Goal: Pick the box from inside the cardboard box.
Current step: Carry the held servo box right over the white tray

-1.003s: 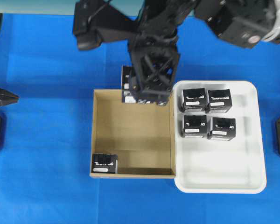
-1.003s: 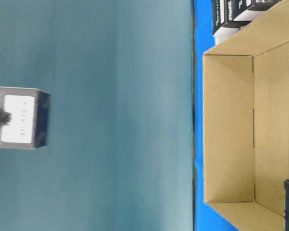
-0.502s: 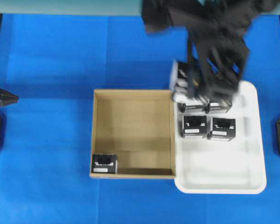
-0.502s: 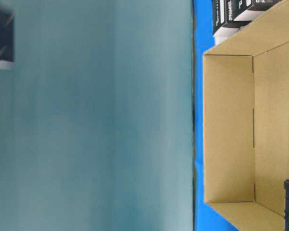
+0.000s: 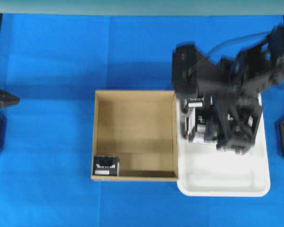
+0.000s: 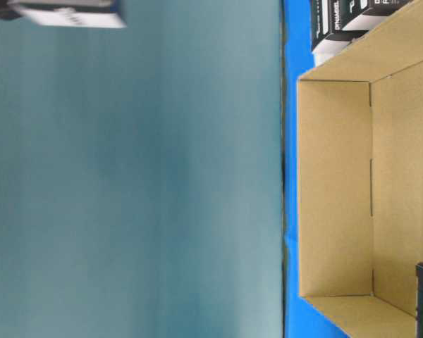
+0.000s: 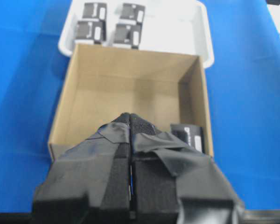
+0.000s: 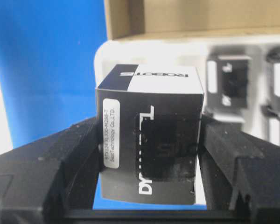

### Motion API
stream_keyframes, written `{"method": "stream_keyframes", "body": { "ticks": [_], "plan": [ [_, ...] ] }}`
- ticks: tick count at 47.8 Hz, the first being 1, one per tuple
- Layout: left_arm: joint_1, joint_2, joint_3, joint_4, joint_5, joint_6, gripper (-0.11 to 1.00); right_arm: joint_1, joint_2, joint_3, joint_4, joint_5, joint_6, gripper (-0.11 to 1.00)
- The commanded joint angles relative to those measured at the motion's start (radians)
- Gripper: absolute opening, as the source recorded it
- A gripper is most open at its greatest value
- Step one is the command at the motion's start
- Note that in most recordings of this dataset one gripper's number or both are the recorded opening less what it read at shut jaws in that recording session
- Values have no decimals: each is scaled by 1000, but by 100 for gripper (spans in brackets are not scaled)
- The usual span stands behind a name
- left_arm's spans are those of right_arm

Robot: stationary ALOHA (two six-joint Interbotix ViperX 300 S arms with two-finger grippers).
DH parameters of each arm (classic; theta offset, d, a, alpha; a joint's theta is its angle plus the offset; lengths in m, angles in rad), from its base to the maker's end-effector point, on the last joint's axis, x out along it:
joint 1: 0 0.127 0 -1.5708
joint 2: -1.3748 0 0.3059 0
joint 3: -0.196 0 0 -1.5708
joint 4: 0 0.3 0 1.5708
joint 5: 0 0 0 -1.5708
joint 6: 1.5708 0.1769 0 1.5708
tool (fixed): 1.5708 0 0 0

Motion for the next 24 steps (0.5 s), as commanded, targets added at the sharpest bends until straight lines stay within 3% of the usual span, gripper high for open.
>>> {"method": "stream_keyframes", "body": {
  "ticks": [1, 11, 24],
  "plan": [
    [2, 14, -21, 2, -5, 0, -6, 15, -18, 51, 0, -51, 0, 63],
    [2, 14, -21, 2, -3, 2, -6, 54, -11, 233, -3, -150, -8, 63],
    [2, 14, -21, 2, -5, 2, -6, 100, 29, 397, -5, -393, -17, 63]
  ]
}}
